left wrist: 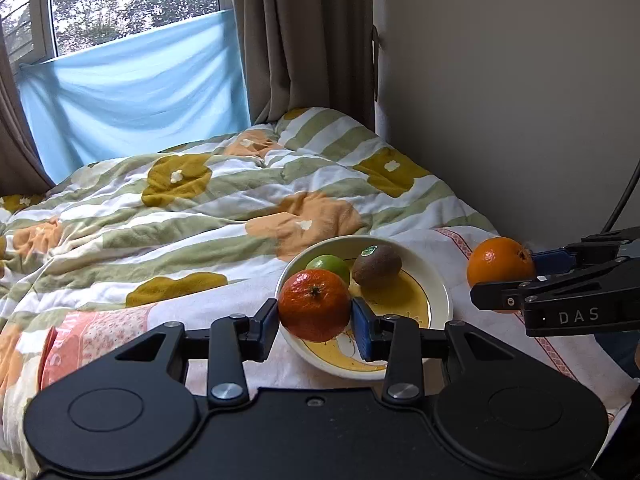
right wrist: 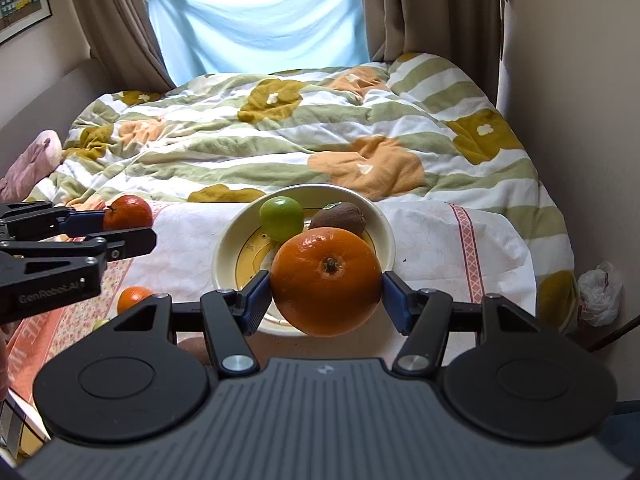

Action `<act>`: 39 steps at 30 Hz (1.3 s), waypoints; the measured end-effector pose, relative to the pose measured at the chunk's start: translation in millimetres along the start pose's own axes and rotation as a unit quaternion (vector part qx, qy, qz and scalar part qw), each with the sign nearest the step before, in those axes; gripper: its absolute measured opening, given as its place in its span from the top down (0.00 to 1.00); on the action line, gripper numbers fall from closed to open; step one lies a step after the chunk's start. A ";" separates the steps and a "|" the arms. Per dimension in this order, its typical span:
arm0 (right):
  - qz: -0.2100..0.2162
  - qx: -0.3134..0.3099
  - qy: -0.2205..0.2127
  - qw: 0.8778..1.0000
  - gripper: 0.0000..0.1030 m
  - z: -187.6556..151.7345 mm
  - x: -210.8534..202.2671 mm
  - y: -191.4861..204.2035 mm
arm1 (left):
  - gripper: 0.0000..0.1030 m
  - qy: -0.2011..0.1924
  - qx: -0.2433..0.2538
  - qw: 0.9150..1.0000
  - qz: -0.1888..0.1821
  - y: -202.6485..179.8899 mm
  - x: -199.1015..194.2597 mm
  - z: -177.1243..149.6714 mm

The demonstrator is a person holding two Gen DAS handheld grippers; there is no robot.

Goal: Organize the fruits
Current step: 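Carry mandarin into the bowl and open left gripper while right carries orange, then lower the large orange into the bowl and open right gripper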

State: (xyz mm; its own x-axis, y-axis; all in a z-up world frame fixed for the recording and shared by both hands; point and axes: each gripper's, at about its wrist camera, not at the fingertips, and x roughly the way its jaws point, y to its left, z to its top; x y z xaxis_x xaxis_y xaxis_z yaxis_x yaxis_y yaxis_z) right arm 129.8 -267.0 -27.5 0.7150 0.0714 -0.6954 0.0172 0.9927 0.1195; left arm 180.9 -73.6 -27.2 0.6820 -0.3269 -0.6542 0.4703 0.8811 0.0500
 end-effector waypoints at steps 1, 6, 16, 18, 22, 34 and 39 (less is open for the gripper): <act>-0.002 0.002 0.002 1.000 0.28 3.2 4.0 0.0 | 0.58 0.003 0.005 1.000 -0.004 0.9 7.9 2.4; -0.009 0.017 0.014 1.000 0.28 15.0 31.2 -3.7 | 0.59 0.027 0.032 0.999 -0.016 3.4 52.4 8.6; -0.028 0.049 0.046 0.997 0.28 23.6 88.8 -17.3 | 0.58 0.082 0.097 0.992 -0.025 3.0 130.7 -0.4; -0.031 0.052 0.051 0.997 0.28 23.9 97.4 -18.0 | 0.58 0.091 0.111 0.989 -0.027 1.2 140.7 -4.2; -0.033 0.054 0.059 0.996 0.28 23.7 109.3 -19.3 | 0.58 0.106 0.123 0.986 -0.029 0.3 153.3 -11.0; -0.036 0.041 0.060 0.997 0.28 25.2 111.4 -21.7 | 0.05 0.076 0.121 0.989 -0.036 -6.0 139.0 -3.6; -0.029 0.028 0.058 0.997 0.28 27.0 107.8 -23.0 | 0.05 0.069 0.106 0.992 -0.025 2.6 122.9 0.4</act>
State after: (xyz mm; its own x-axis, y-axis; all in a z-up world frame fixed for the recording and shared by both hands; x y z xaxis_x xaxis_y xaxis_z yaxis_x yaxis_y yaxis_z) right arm 225.4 -284.8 -86.1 0.6258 0.0273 -0.7795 0.0982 0.9887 0.1135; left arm 266.2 -111.6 -107.1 0.5794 -0.3058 -0.7555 0.6184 0.7688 0.1631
